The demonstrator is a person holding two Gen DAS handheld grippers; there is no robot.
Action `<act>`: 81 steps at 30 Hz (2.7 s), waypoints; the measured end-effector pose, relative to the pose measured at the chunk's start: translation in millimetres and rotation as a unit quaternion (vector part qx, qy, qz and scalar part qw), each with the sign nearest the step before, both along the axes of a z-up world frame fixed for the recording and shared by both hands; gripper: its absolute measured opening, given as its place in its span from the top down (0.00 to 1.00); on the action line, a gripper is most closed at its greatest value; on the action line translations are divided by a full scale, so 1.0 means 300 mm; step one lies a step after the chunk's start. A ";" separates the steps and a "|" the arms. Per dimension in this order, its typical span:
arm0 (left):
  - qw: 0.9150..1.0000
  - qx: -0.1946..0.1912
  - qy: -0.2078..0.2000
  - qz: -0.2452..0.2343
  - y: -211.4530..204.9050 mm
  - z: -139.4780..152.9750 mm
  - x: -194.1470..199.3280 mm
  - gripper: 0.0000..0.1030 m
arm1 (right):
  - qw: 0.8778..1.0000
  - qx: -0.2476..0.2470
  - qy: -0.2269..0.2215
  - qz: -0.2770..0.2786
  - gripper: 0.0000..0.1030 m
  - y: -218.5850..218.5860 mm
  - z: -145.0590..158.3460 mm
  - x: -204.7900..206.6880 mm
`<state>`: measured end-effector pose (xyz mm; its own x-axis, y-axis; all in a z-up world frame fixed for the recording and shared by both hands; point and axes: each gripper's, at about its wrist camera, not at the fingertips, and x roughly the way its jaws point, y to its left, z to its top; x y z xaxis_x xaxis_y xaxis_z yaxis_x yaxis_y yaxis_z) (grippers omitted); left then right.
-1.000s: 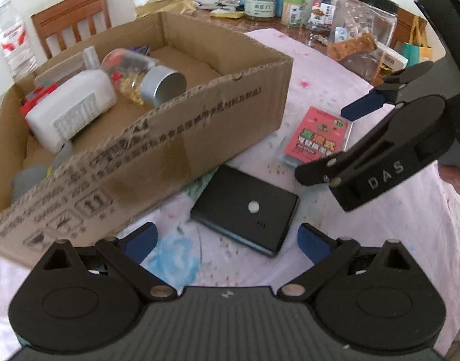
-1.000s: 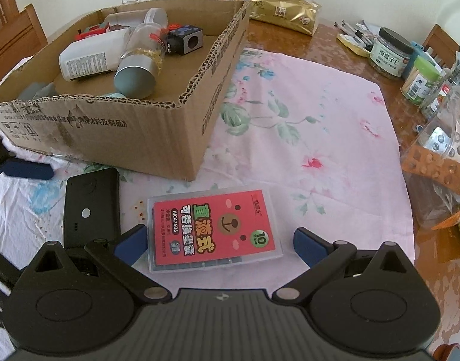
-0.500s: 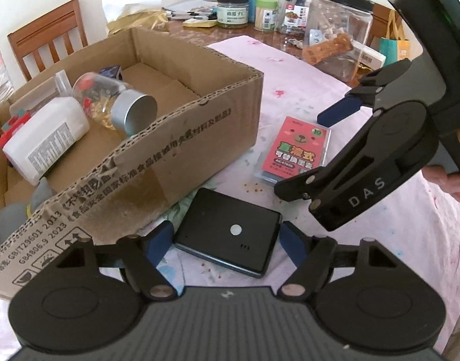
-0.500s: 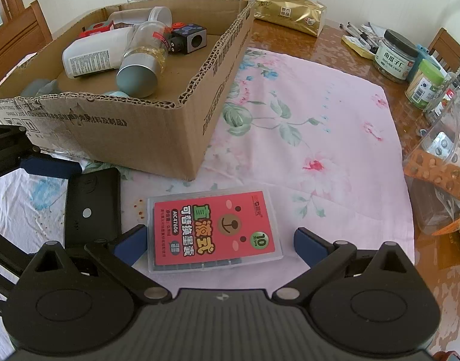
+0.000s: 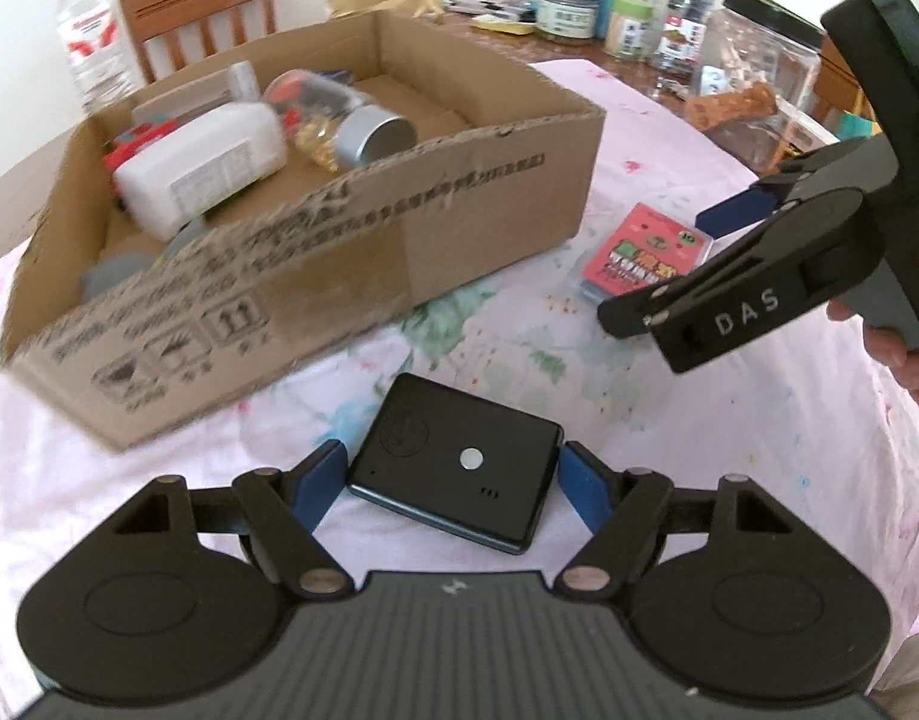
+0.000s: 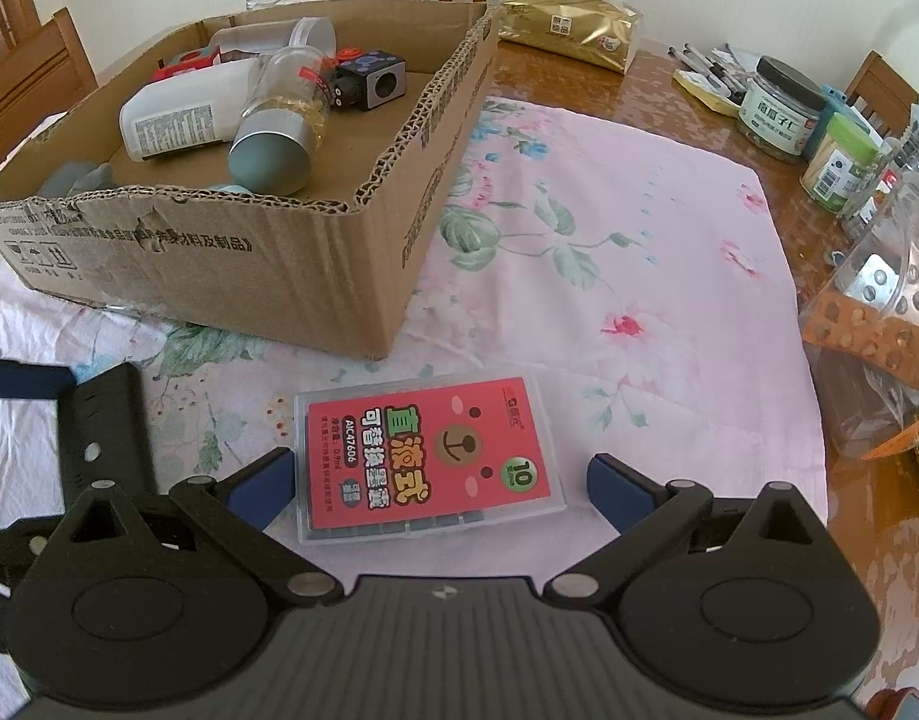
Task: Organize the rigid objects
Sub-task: 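Close the left gripper on the power bank while the right grasps the red card pack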
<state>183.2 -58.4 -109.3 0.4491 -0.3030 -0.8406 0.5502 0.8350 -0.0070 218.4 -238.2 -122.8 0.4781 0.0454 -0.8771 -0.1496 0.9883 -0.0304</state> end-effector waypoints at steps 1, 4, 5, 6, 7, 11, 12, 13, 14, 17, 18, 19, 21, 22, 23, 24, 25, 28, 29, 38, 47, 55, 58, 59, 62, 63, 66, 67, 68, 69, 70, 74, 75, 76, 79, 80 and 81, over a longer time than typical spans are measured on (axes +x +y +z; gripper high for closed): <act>1.000 0.001 0.001 0.006 0.004 0.000 -0.007 0.25 | 1.000 0.000 -0.001 -0.002 0.00 0.000 0.000 -0.003; 1.000 0.003 0.006 0.019 0.012 0.005 -0.023 0.26 | 1.000 0.000 -0.003 -0.006 0.00 0.003 0.001 -0.010; 1.000 0.005 0.006 0.019 0.007 0.004 -0.025 0.25 | 1.000 0.000 -0.002 -0.006 0.00 0.005 0.001 -0.012; 1.000 0.005 0.007 0.018 0.008 0.004 -0.029 0.25 | 1.000 0.000 -0.002 -0.005 0.00 0.007 0.001 -0.014; 1.000 0.005 0.007 0.017 0.014 0.006 -0.034 0.25 | 1.000 0.000 -0.003 -0.004 0.00 0.007 0.001 -0.014; 1.000 0.012 0.013 -0.015 0.010 0.007 -0.027 0.20 | 1.000 0.000 -0.002 0.008 0.00 0.009 0.001 -0.017; 0.999 0.016 0.014 -0.033 0.008 0.007 -0.021 0.20 | 1.000 0.000 -0.002 0.013 0.00 0.008 0.001 -0.015; 0.999 0.017 0.015 -0.045 0.005 0.008 -0.016 0.20 | 1.000 0.001 -0.001 0.017 0.00 0.008 0.002 -0.015; 0.998 0.017 0.017 -0.058 0.005 0.009 -0.010 0.20 | 1.000 0.001 -0.001 0.020 0.00 0.008 0.002 -0.013; 0.995 0.018 0.018 -0.097 0.002 0.009 0.008 0.21 | 1.000 0.001 -0.001 0.027 0.00 0.007 0.002 -0.012; 0.994 0.018 0.018 -0.107 0.001 0.009 0.014 0.21 | 1.000 0.001 -0.002 0.028 0.00 0.007 0.002 -0.013; 0.993 0.018 0.018 -0.114 -0.001 0.010 0.017 0.21 | 1.000 0.001 -0.002 0.028 0.00 0.006 0.003 -0.014; 0.992 0.017 0.016 -0.122 -0.003 0.016 0.020 0.29 | 1.000 0.002 -0.002 0.028 0.00 0.004 0.003 -0.014; 0.992 0.015 0.016 -0.123 -0.002 0.020 0.021 0.32 | 1.000 0.003 -0.001 0.027 0.00 0.003 0.003 -0.014; 0.993 0.012 0.020 -0.120 -0.001 0.021 0.025 0.32 | 1.000 0.003 -0.001 0.026 0.00 0.004 0.004 -0.013; 0.993 0.008 0.023 -0.112 0.003 0.022 0.030 0.32 | 1.000 0.005 -0.003 0.028 0.03 0.006 0.005 -0.015; 0.994 0.007 0.024 -0.105 0.005 0.022 0.035 0.32 | 0.999 0.006 -0.007 0.034 0.05 0.010 0.009 -0.019; 0.996 0.011 0.026 -0.080 0.005 0.023 0.044 0.32 | 0.999 0.003 -0.012 0.038 0.10 0.020 0.016 -0.021; 0.997 0.009 0.028 -0.069 0.009 0.025 0.048 0.32 | 0.999 0.003 -0.010 0.037 0.10 0.023 0.017 -0.019; 0.999 -0.018 0.042 0.029 0.072 0.048 0.059 0.32 | 0.999 0.030 0.004 0.019 0.10 0.026 0.042 -0.023; 0.999 -0.006 0.024 0.025 0.081 0.018 0.039 0.32 | 0.999 0.019 0.008 0.031 0.10 0.048 0.039 -0.038; 0.998 0.013 0.022 -0.052 0.073 0.017 0.031 0.23 | 0.999 0.018 0.011 0.036 0.10 0.047 0.033 -0.042; 0.998 0.018 0.021 -0.060 0.068 0.018 0.031 0.24 | 0.999 0.018 0.011 0.035 0.10 0.048 0.031 -0.044; 0.998 0.018 0.020 -0.058 0.069 0.019 0.032 0.27 | 0.999 0.017 0.011 0.035 0.10 0.048 0.030 -0.045; 0.999 0.015 0.018 -0.040 0.074 0.022 0.037 0.33 | 0.999 0.013 0.007 0.036 0.09 0.051 0.025 -0.049; 0.999 0.013 0.019 -0.035 0.074 0.022 0.040 0.33 | 0.999 0.010 0.005 0.037 0.09 0.052 0.023 -0.051; 1.000 0.014 0.015 -0.024 0.069 0.019 0.033 0.33 | 0.999 0.004 0.000 0.040 0.08 0.058 0.019 -0.056; 1.000 0.013 0.015 -0.020 0.070 0.019 0.032 0.33 | 0.999 0.002 -0.002 0.040 0.07 0.059 0.018 -0.057; 1.000 0.013 0.015 -0.016 0.070 0.018 0.030 0.33 | 0.999 0.001 -0.003 0.039 0.05 0.060 0.016 -0.058; 1.000 0.013 0.014 -0.013 0.070 0.018 0.029 0.33 | 0.999 0.000 -0.005 0.038 0.04 0.060 0.014 -0.059; 1.000 0.012 0.014 -0.009 0.071 0.019 0.027 0.33 | 0.999 -0.001 -0.007 0.037 0.03 0.060 0.012 -0.059; 1.000 0.011 0.014 0.003 0.072 0.019 0.019 0.33 | 0.999 0.002 -0.009 0.035 0.00 0.055 0.007 -0.058; 1.000 0.011 0.014 0.006 0.072 0.019 0.018 0.33 | 0.999 0.002 -0.010 0.036 0.00 0.054 0.006 -0.059; 1.000 0.011 0.013 0.007 0.071 0.019 0.018 0.33 | 0.999 0.002 -0.012 0.037 0.00 0.053 0.005 -0.059; 1.000 0.011 0.013 0.013 0.071 0.019 0.017 0.33 | 0.999 0.004 -0.016 0.040 0.00 0.052 0.003 -0.061; 1.000 0.011 0.012 0.015 0.071 0.019 0.017 0.33 | 0.999 0.004 -0.017 0.040 0.00 0.051 0.002 -0.062; 1.000 0.011 0.012 0.018 0.071 0.019 0.016 0.33 | 0.999 0.005 -0.019 0.041 0.00 0.051 0.002 -0.062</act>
<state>188.0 -37.2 -103.5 0.4388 -0.2681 -0.8577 0.5203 0.8540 -0.0008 199.8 -223.0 -122.4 0.5047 0.0935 -0.8582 -0.2285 0.9731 -0.0283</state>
